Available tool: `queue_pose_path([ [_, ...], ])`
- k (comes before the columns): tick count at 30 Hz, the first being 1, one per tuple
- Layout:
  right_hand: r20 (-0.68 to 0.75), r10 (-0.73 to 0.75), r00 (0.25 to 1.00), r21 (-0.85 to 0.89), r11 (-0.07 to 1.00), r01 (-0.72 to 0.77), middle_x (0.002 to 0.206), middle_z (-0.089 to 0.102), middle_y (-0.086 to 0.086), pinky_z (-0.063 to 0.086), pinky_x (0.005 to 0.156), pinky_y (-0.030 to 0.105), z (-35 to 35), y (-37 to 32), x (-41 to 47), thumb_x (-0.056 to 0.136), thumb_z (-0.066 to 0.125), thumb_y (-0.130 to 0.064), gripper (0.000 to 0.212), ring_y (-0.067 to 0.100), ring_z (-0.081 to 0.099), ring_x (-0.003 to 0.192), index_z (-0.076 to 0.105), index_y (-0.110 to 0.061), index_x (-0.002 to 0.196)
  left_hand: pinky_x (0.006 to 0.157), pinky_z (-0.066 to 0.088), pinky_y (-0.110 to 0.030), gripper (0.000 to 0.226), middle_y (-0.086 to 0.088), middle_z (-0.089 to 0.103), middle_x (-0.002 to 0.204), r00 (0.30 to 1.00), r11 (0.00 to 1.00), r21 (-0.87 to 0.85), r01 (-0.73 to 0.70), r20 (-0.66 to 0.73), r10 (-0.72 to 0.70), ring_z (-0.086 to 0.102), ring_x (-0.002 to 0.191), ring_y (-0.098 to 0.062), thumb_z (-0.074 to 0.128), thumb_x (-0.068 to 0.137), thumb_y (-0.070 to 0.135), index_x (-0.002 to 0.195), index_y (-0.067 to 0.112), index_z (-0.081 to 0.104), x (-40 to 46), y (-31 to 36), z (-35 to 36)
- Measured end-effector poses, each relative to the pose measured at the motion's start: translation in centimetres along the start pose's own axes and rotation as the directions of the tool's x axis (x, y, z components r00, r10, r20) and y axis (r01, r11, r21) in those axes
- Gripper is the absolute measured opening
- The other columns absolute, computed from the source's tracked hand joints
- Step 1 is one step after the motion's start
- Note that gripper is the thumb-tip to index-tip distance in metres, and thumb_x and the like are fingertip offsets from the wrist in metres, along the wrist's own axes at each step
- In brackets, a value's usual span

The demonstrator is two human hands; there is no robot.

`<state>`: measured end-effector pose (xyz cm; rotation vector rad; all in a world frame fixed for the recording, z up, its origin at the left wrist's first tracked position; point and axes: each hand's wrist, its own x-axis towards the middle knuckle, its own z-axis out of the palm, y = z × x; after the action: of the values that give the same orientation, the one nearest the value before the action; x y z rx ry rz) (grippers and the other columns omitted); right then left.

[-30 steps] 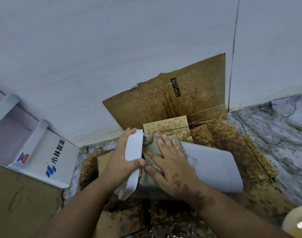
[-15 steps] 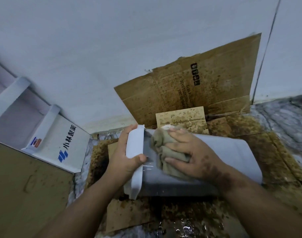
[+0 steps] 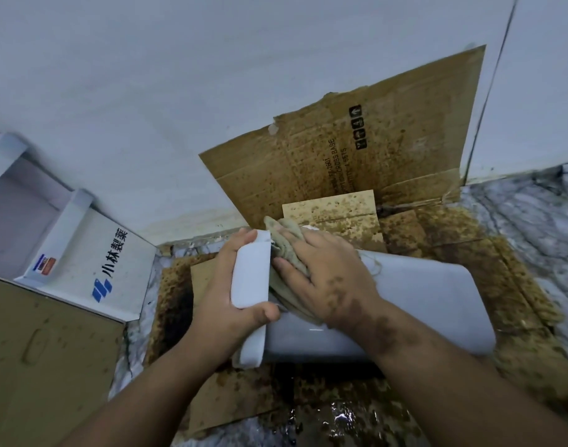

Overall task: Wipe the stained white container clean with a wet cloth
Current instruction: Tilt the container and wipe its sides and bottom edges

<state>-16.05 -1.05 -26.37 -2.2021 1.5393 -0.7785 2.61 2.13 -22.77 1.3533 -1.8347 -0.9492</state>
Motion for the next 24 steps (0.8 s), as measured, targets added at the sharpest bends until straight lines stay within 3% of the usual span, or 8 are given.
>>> queue_pose_path([
  [5,0.019,0.025,1.000,-0.054,0.998,-0.024,0.133,0.054,-0.004,0.037,0.107,0.045,-1.1,2.2,-1.0,0.097,0.026,-0.063,0.062,0.020,0.049,0.121,0.029,-0.036,0.152,0.086,0.038,0.000,0.108,0.016,0.044,0.146,1.000,1.000,0.003,-0.013,-0.023,0.013,0.047,0.120,0.018,0.060,0.050,0.098,0.139,0.041,0.040,1.3,0.9,0.3],
  [8,0.029,0.124,0.992,-0.044,0.992,-0.123,0.136,0.056,-0.005,0.035,0.110,0.045,-2.1,6.0,-2.6,0.096,0.026,-0.064,0.062,0.020,0.051,0.123,0.035,-0.034,0.149,0.081,0.037,0.003,0.109,0.020,0.043,0.145,0.999,1.000,0.011,0.013,-0.030,-0.013,0.044,0.118,0.022,0.059,0.046,0.100,0.139,0.045,0.040,2.0,1.4,0.3],
  [10,0.001,0.245,0.969,-0.062,0.968,-0.245,0.139,0.057,-0.004,0.032,0.113,0.047,-2.7,9.6,-4.2,0.094,0.025,-0.064,0.065,0.022,0.052,0.125,0.042,-0.030,0.147,0.081,0.038,0.002,0.109,0.022,0.043,0.145,0.999,0.999,0.025,0.033,-0.031,-0.032,0.043,0.121,0.019,0.057,0.043,0.101,0.138,0.049,0.038,2.2,1.7,0.4],
  [13,-0.074,0.444,0.893,-0.063,0.891,-0.449,0.136,0.062,0.004,0.031,0.113,0.052,-3.8,13.9,-7.1,0.089,0.020,-0.067,0.074,0.029,0.054,0.126,0.052,-0.023,0.140,0.087,0.041,-0.013,0.114,0.018,0.042,0.148,0.998,0.998,0.032,0.055,-0.018,-0.055,0.044,0.128,0.004,0.056,0.041,0.102,0.141,0.050,0.038,2.4,2.1,1.0],
  [17,-0.073,0.551,0.831,-0.099,0.826,-0.556,0.148,0.051,0.007,0.026,0.115,0.056,-3.9,14.0,-8.6,0.084,0.009,-0.071,0.086,0.034,0.046,0.134,0.043,-0.023,0.148,0.087,0.040,-0.016,0.115,0.015,0.040,0.150,0.999,0.999,0.035,0.037,-0.006,-0.037,0.045,0.127,-0.002,0.058,0.040,0.101,0.140,0.049,0.040,2.5,2.6,1.7],
  [19,-0.059,0.487,0.871,-0.158,0.857,-0.490,0.161,0.033,0.005,0.016,0.119,0.056,-3.4,11.0,-7.9,0.085,0.005,-0.070,0.083,0.036,0.033,0.144,0.024,-0.031,0.156,0.082,0.040,-0.010,0.109,0.018,0.041,0.147,0.999,0.999,0.028,0.040,-0.016,-0.040,0.043,0.124,0.007,0.061,0.042,0.098,0.138,0.051,0.039,2.7,2.7,1.7],
  [21,-0.003,0.293,0.956,-0.146,0.946,-0.291,0.168,0.010,0.004,0.003,0.122,0.056,-2.6,6.1,-7.1,0.088,0.008,-0.068,0.079,0.034,0.011,0.153,0.007,-0.034,0.158,0.076,0.043,-0.006,0.108,0.020,0.045,0.141,0.998,0.999,-0.006,0.048,-0.037,-0.048,0.045,0.115,0.018,0.065,0.044,0.093,0.139,0.048,0.041,2.8,3.0,1.8],
  [24,0.053,0.028,0.998,-0.076,0.997,-0.024,0.168,0.001,0.002,-0.006,0.123,0.049,-1.0,-0.2,-6.6,0.095,0.019,-0.063,0.072,0.023,-0.009,0.155,0.001,-0.034,0.158,0.072,0.045,-0.004,0.116,0.029,0.049,0.130,0.996,0.999,-0.029,0.045,-0.073,-0.047,0.051,0.103,0.023,0.063,0.042,0.097,0.141,0.038,0.044,3.1,3.0,1.7],
])
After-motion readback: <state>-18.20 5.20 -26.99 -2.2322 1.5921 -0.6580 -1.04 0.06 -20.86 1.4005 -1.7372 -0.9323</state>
